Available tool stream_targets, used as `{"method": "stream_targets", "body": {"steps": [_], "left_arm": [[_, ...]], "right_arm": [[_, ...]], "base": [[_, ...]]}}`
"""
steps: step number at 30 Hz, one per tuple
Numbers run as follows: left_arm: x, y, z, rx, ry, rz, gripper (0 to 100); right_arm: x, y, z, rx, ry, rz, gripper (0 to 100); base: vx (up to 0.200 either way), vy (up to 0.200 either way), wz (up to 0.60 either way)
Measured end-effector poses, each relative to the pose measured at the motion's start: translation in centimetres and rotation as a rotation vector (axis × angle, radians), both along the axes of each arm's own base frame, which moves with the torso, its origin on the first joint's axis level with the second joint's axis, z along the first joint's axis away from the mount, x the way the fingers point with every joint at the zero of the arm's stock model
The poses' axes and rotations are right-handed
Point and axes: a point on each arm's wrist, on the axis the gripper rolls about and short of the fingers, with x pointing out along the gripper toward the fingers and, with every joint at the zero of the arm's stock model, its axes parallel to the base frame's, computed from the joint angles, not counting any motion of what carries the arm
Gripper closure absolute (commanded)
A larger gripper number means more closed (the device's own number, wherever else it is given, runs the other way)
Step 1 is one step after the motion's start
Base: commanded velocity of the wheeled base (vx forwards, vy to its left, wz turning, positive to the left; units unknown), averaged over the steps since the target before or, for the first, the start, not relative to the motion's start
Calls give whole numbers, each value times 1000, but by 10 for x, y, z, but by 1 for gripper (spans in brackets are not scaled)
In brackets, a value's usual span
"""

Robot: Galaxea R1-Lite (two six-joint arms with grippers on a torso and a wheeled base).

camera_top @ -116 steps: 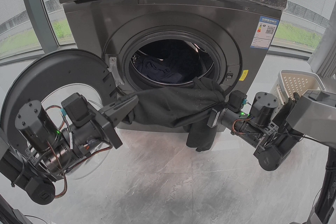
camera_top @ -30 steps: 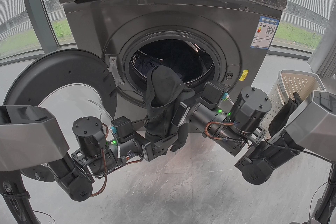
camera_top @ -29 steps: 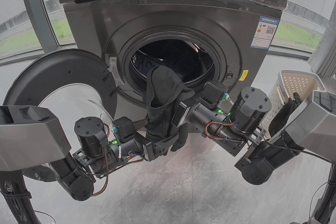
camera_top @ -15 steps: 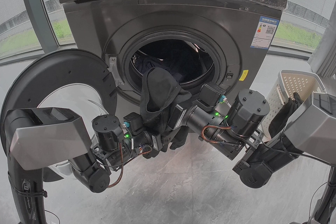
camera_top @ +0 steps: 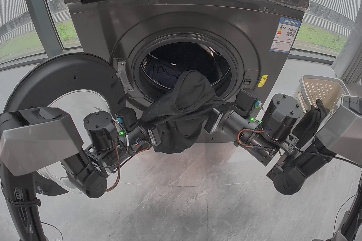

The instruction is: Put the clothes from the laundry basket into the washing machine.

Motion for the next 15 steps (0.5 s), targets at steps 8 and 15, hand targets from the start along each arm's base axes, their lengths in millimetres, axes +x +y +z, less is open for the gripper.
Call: {"method": "stream_targets", "body": {"steps": [8, 15], "left_arm": [[-13, 8, 24, -22, -40, 2, 100], [-30, 9, 43, -40, -74, -17, 100]], "right_arm": [[-14, -13, -15, -60, 59, 1, 100], [-28, -12, -24, -99, 93, 30, 100]], "base": [[0, 0, 0], [0, 0, 0]]}}
